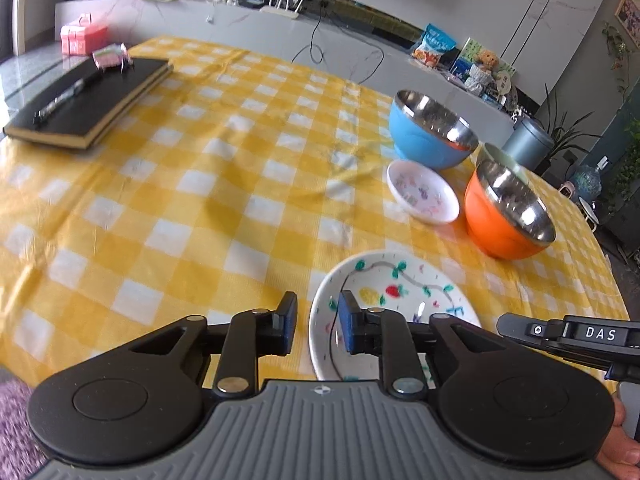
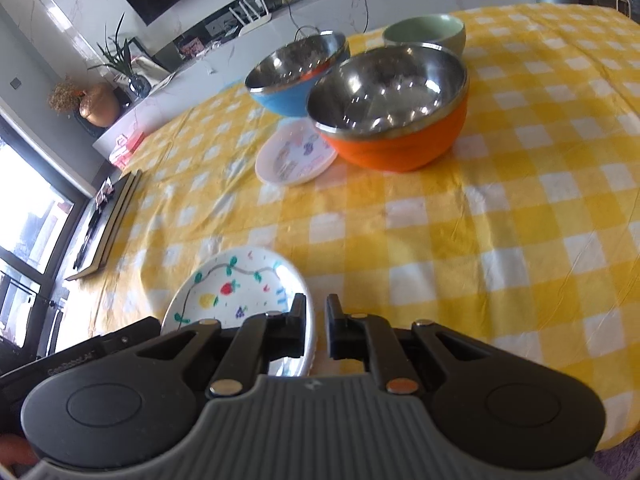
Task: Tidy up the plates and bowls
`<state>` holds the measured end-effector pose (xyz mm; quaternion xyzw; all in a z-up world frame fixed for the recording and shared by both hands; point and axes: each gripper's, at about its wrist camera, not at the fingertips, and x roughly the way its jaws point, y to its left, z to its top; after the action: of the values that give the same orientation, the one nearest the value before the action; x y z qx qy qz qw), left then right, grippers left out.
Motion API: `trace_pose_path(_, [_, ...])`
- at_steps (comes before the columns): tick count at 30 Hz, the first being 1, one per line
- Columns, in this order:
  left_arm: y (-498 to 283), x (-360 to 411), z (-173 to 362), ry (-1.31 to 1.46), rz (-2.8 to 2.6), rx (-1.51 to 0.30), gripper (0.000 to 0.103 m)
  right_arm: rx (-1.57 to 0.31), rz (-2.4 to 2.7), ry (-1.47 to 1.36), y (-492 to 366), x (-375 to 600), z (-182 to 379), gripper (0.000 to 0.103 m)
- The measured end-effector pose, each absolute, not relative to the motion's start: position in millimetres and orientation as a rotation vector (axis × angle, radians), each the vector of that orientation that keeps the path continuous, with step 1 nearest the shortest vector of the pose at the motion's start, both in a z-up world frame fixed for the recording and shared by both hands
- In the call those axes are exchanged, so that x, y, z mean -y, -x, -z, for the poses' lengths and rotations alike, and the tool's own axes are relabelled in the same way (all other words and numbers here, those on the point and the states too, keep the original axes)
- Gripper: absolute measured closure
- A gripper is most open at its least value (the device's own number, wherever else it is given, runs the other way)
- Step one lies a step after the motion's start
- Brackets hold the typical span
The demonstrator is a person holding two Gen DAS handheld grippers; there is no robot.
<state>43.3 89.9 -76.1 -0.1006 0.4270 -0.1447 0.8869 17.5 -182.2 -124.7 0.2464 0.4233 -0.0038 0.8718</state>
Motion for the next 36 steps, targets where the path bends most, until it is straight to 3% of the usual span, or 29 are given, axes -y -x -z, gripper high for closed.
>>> trace_pose_path(7, [-64,-68,61,0.135,0.317,-0.871,0.073,-0.850,0.046,-0.494,-29,188,118,0.081])
trace_pose_path(12, [-79,-48,58,0.095,0.349,-0.871,0.062,-0.841,0.054,-0.485,-42,186,117,0.081])
trace_pose_path(36, [-165,9,84,0.051,0.419,-0.888,0.062,-0.748,0.224,-0.663,-104,184,147,0.081])
